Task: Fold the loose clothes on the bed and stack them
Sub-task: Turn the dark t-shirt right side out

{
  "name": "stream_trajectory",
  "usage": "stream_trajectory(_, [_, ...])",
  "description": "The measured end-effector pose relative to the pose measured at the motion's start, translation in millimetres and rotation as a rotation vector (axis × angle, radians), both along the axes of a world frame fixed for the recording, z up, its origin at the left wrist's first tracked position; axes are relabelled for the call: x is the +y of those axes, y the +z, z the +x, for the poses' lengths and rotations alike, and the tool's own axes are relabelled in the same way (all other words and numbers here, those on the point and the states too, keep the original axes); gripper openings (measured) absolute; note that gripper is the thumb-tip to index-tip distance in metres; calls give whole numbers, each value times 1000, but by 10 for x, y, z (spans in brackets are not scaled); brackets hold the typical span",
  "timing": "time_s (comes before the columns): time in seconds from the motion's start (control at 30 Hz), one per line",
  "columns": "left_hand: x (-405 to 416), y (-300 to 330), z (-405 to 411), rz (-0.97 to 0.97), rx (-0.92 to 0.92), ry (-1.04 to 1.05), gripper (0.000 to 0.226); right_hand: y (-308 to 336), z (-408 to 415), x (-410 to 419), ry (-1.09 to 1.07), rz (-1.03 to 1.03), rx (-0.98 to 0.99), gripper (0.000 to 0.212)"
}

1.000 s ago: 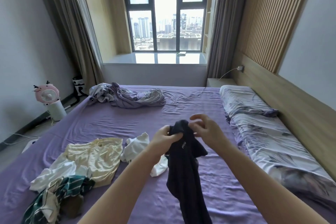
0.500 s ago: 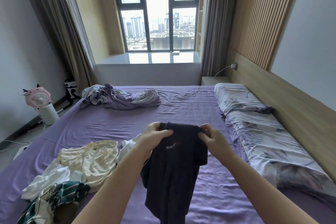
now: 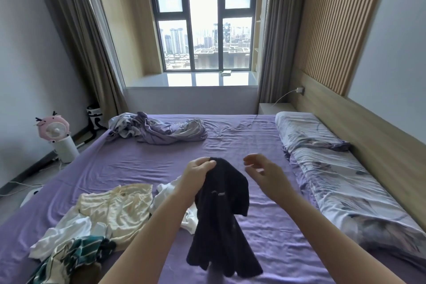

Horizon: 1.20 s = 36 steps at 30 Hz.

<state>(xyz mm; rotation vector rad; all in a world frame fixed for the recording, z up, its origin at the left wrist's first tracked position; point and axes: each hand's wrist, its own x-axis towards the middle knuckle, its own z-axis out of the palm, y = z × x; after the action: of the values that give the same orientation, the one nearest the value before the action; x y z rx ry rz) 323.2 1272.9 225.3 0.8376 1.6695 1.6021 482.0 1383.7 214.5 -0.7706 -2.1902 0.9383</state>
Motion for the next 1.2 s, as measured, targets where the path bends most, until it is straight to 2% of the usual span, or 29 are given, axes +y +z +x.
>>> stream_trajectory(0.1, [54,26,132,19,82,-127,30,44,-171,-169,155,51,-71,46])
stream_trajectory(0.17, [85,16,154,10,282,-136,28,75,-244,-189,112,53,-89,53])
stream_trajectory(0.23, [94,-15,124,-35,520,-97,19,129,-276,-152,72,22,-119,46])
stream_trajectory(0.3, [78,-37,65,-55,628,12,7,177,-290,-105,100,-6,-182,31])
stream_trajectory(0.37, [33,-49,-8,-53,556,50,14,229,-295,-87,173,-66,-190,15])
stream_trajectory(0.43, [-37,-92,-67,-52,349,-103,19,309,-288,-71,240,-150,-124,10])
stream_trajectory(0.47, [-90,-142,-97,-79,315,-198,20,358,-276,-45,246,-181,-70,13])
stream_trajectory(0.5, [-151,-211,-141,-147,383,-280,23,417,-254,-9,236,-208,-2,18])
stream_trajectory(0.53, [-224,-289,-204,-262,531,-355,26,483,-221,37,219,-236,69,19])
stream_trajectory(0.6, [-345,-450,-340,-483,941,-452,23,587,-139,154,191,-272,163,19])
stream_trajectory(0.63, [-380,-500,-387,-522,1065,-467,21,620,-100,202,187,-272,175,18])
stream_trajectory(0.67, [-401,-525,-402,-505,1089,-461,19,632,-68,231,184,-264,168,18])
stream_trajectory(0.73, [-403,-451,-337,-356,932,-423,9,599,-33,247,174,-226,113,21])
stream_trajectory(0.83, [-303,-245,-170,-142,583,-391,25,466,-10,195,168,-123,-21,27])
stream_trajectory(0.93, [-178,-53,-16,-63,326,-402,8,300,-12,132,159,-34,-106,27])
stream_trajectory(1.0, [-70,28,37,-36,246,-348,11,205,-12,61,123,9,-108,22])
stream_trajectory(1.2, [139,136,109,93,217,-193,8,77,39,-226,79,8,3,19])
